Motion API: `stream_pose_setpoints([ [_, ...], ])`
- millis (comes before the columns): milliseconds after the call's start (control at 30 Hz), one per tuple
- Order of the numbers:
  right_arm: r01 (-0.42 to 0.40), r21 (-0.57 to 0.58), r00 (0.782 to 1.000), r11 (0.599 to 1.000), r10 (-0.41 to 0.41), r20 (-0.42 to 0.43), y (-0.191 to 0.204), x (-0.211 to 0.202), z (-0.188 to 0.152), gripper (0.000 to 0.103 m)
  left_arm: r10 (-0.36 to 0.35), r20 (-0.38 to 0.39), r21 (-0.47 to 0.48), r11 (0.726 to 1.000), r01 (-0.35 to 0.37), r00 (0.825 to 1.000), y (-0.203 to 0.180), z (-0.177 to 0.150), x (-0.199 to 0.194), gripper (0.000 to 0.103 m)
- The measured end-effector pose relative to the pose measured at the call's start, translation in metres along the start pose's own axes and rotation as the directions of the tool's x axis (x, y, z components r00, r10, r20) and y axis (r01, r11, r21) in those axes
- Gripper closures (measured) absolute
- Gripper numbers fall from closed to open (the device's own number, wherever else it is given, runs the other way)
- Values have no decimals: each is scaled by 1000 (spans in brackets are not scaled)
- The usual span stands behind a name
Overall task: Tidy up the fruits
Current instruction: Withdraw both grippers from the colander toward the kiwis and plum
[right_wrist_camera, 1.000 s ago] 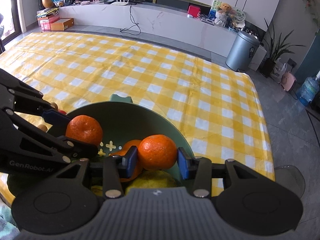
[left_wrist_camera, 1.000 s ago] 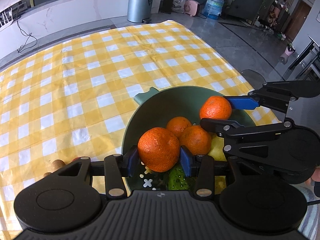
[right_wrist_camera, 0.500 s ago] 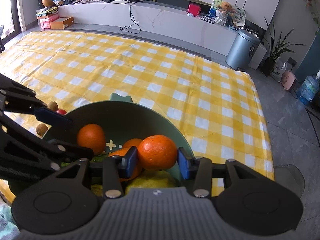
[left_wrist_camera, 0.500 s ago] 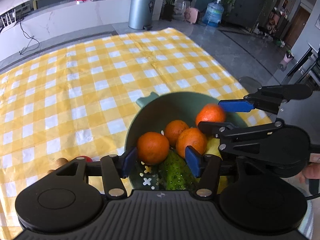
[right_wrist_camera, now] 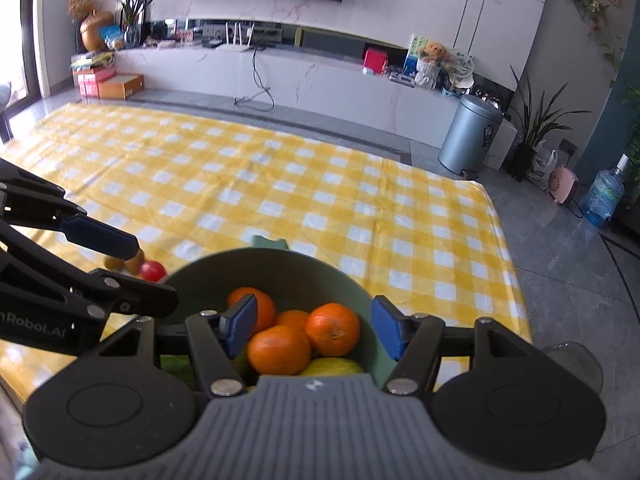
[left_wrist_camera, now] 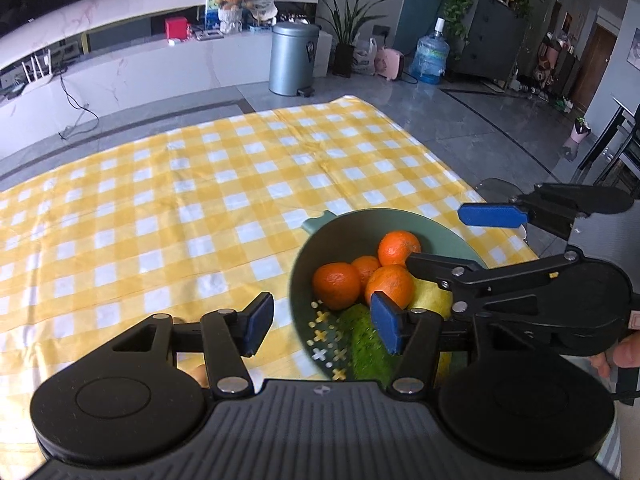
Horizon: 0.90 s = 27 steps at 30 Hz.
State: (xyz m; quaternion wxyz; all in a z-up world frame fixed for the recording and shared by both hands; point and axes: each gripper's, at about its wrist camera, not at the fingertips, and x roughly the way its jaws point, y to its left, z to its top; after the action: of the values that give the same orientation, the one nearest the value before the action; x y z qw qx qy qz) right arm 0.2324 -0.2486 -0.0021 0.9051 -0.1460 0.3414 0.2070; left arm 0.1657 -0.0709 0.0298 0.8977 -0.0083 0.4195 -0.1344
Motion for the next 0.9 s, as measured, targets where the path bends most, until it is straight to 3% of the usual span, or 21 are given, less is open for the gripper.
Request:
stream_pose_setpoints([
  [267, -34, 140, 997, 990, 23, 78, 27, -34, -8, 41, 18, 49, -4, 1000, -18, 999, 15, -9, -32, 37],
  [500, -42, 179, 993, 983, 21, 119, 65, -48, -18, 41, -2, 81, -38, 999, 5, 997, 40, -25, -50, 37],
  [667, -45, 150, 992, 988, 26, 127, 96, -48, -20, 41, 5, 93, -43, 999, -1, 996, 57, -36, -52, 37],
  [900, 0, 21, 989, 1000, -3, 150, 140, -44, -21, 44, 15, 88, -76, 997, -9, 996, 82, -46, -47, 37],
])
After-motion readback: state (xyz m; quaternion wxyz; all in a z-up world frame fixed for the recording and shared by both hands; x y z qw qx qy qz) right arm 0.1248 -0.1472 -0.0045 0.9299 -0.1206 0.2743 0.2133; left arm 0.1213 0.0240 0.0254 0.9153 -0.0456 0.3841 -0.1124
